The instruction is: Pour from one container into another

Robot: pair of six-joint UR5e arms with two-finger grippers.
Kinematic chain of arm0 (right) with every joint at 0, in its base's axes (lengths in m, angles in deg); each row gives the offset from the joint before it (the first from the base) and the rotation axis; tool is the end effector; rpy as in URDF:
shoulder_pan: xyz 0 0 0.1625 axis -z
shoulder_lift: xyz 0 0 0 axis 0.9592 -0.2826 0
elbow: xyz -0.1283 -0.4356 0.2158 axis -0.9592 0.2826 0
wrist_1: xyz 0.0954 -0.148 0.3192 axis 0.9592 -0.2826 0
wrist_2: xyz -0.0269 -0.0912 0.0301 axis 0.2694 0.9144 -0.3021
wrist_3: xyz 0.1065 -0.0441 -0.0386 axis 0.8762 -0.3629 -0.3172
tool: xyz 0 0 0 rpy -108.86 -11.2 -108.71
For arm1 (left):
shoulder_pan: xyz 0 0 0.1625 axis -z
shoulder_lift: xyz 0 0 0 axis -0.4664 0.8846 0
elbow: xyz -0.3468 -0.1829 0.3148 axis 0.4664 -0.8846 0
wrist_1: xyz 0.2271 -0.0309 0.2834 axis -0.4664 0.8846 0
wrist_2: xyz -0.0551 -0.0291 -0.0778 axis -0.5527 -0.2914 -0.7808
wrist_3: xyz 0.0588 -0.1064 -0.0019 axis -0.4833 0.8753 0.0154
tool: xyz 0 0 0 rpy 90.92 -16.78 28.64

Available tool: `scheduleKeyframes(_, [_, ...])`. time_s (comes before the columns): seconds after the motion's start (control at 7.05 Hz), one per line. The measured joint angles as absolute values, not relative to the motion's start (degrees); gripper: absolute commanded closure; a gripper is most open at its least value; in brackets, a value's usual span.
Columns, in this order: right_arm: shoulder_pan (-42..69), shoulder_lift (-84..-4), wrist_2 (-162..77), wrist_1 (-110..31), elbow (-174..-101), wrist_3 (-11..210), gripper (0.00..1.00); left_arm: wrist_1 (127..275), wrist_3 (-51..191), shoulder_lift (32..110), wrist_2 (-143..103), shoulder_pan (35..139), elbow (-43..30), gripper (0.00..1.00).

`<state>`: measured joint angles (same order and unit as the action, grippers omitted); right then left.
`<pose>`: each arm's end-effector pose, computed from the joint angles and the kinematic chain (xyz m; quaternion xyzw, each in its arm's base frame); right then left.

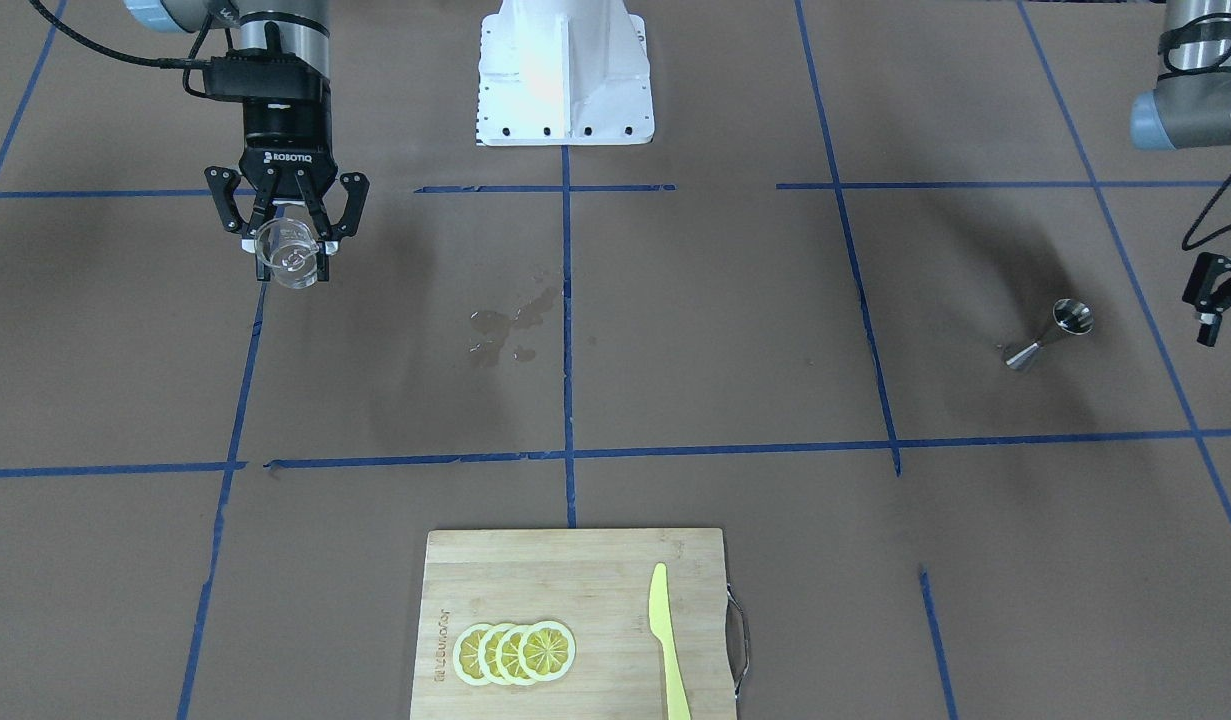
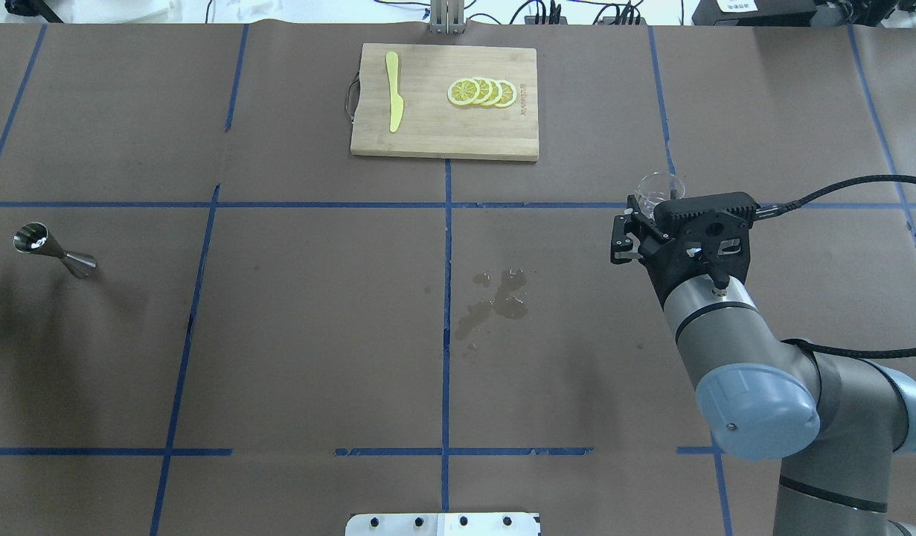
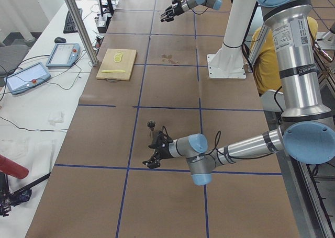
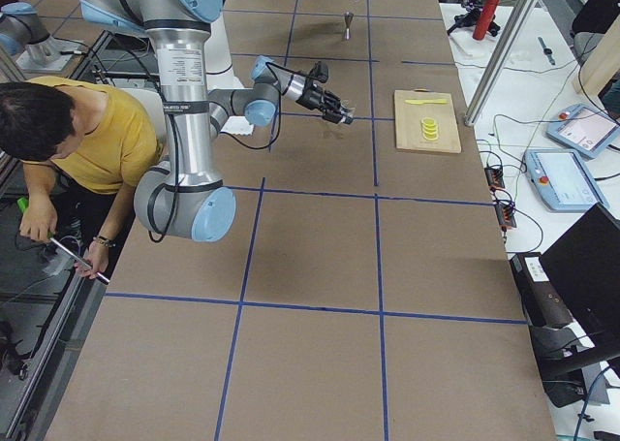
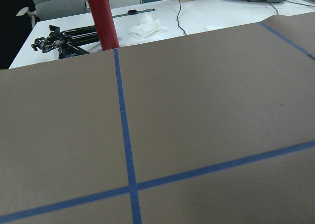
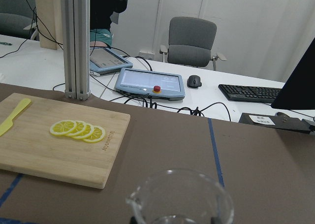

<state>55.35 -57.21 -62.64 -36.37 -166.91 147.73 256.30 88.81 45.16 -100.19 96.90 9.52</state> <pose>-0.3590 -0.3520 0.4096 0.4856 -0.2673 0.1338 0.8215 0.0468 -0.4275 0.7557 0.4069 0.3066 -0.0426 0.8594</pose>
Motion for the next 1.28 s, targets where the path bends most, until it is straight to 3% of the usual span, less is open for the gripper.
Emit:
scheduleKeyframes(0.43, [55.32,-58.64,-62.94,-21.83,-157.88,147.43,1.0,231.34,84.76,55.27,-119.5,107.52,7.46,0.0])
scheduleKeyframes(0.85, [55.8,-60.24,-61.83,-4.86,-144.72,147.74,1.0,226.68,85.12,53.28,-127.2,108.61,1.14,0.0])
scheduleKeyframes(1.28, [57.69,-60.85,-58.9,3.5,-137.1,148.27,1.0,225.63,87.59,52.92,-127.77,108.66,-1.5,0.0])
